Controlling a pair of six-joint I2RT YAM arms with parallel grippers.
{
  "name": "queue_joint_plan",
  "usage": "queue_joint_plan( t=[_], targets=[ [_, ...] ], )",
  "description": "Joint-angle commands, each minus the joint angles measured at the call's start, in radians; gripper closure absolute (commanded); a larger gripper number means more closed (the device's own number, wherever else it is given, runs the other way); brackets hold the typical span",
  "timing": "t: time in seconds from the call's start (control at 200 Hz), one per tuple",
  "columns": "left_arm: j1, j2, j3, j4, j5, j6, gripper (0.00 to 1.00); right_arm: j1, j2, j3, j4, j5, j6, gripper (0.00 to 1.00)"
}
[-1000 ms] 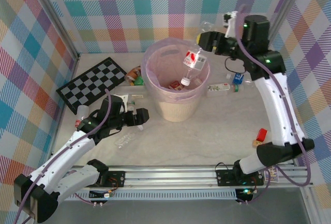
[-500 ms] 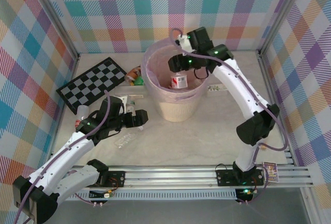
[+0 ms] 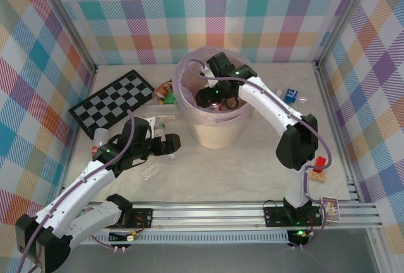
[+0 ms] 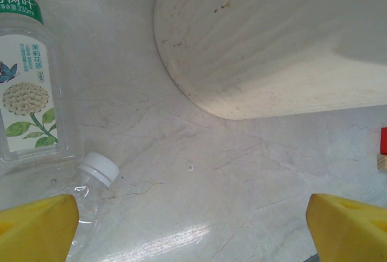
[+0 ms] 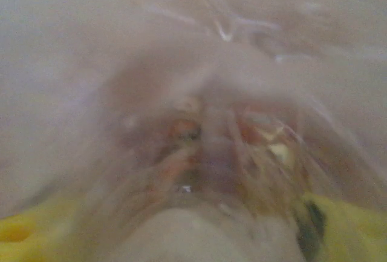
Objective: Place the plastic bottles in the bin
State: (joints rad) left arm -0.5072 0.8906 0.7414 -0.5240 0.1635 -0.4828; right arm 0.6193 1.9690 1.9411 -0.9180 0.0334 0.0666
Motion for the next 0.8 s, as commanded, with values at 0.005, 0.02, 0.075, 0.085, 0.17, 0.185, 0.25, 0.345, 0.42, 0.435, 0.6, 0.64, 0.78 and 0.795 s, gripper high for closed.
queue_joint_plan(
  t=[0.005,0.02,0.075,0.085,0.17,0.185,0.25,0.345,0.42,0.435,0.6,0.64,0.78,0.795],
  targets=[
    [0.007,-0.015,0.022,-0.016,-0.017,-0.002,0.04,0.007,0.004,-0.011,-0.012,0.003,0.009,0.09],
    [0.007,-0.015,0.022,-0.017,-0.016,0.000,0.04,0.007,0.004,-0.010,-0.012,0.004,0.009,0.08],
    [0.007,-0.015,0.021,-0.015,-0.015,0.000,0.04,0.008,0.001,-0.001,-0.019,0.009,0.006,0.03],
    [0.007,-0.015,0.022,-0.015,-0.015,0.000,0.04,0.008,-0.001,0.000,-0.020,0.010,0.006,0.02],
    [0.007,-0.015,0.022,-0.012,-0.014,-0.001,0.04,0.009,-0.009,0.030,-0.037,0.019,0.004,0.01],
    [0.007,-0.016,0.022,-0.012,-0.015,0.000,0.04,0.009,-0.012,0.036,-0.039,0.019,0.005,0.01],
    [0.007,-0.016,0.021,-0.011,-0.015,0.000,0.04,0.010,-0.027,0.063,-0.052,0.006,0.001,0.01],
    [0.007,-0.016,0.017,-0.011,-0.015,-0.002,0.04,0.010,-0.050,0.124,-0.082,-0.001,0.007,0.01],
    [0.007,-0.020,0.014,-0.011,-0.016,-0.001,0.04,0.010,-0.078,0.160,-0.097,0.000,0.008,0.01],
    [0.007,-0.019,0.013,-0.012,-0.016,-0.002,0.04,0.009,-0.085,0.166,-0.099,0.000,0.009,0.01],
    [0.007,-0.020,0.014,-0.017,-0.022,0.001,0.04,0.010,-0.173,0.226,-0.116,0.009,0.014,0.01],
    [0.007,-0.018,0.014,-0.016,-0.021,0.002,0.04,0.008,-0.196,0.239,-0.118,0.020,0.019,0.01],
    [0.007,-0.016,0.014,-0.015,-0.024,0.005,0.04,0.001,-0.291,0.270,-0.125,0.074,0.074,0.01],
    [0.007,-0.014,0.013,-0.015,-0.024,0.005,0.04,0.000,-0.301,0.272,-0.125,0.076,0.080,0.01]
  ],
)
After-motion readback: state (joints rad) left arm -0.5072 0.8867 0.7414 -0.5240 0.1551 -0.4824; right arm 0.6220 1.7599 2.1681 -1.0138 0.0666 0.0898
